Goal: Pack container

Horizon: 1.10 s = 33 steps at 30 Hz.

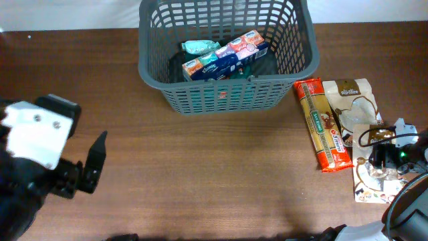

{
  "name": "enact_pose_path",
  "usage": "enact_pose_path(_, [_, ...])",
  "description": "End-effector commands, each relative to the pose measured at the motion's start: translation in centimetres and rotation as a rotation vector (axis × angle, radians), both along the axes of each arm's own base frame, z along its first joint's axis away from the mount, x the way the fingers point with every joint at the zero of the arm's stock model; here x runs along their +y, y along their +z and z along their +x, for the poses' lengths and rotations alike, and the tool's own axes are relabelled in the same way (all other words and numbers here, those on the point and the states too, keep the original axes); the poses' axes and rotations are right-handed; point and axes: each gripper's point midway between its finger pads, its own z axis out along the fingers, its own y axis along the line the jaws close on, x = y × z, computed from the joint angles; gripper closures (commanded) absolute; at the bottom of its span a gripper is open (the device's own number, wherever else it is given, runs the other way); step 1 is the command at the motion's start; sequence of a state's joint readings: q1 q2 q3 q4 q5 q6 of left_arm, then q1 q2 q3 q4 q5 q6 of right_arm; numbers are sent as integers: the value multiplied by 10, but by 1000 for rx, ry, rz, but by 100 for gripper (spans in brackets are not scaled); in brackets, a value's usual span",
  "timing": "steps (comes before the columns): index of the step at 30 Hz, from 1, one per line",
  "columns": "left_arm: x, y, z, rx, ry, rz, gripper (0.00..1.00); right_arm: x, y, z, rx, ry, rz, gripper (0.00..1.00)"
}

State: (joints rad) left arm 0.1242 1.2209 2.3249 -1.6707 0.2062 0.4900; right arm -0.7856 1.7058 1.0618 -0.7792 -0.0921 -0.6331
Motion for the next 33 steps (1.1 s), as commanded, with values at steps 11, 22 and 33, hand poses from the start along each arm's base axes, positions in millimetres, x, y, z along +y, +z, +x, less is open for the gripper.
enact_pose_path(11, [18, -151, 56, 187, -1, 78, 1, 3, -1, 7, -40, 9, 21, 9])
enact_pose_path(22, [36, -217, 77, 232, 92, 30, 1, 2, 1, 15, -77, 13, 20, 10])
enact_pose_path(33, [62, -241, 87, 215, 167, -116, 1, 7, -4, 19, -115, 21, 40, 33])
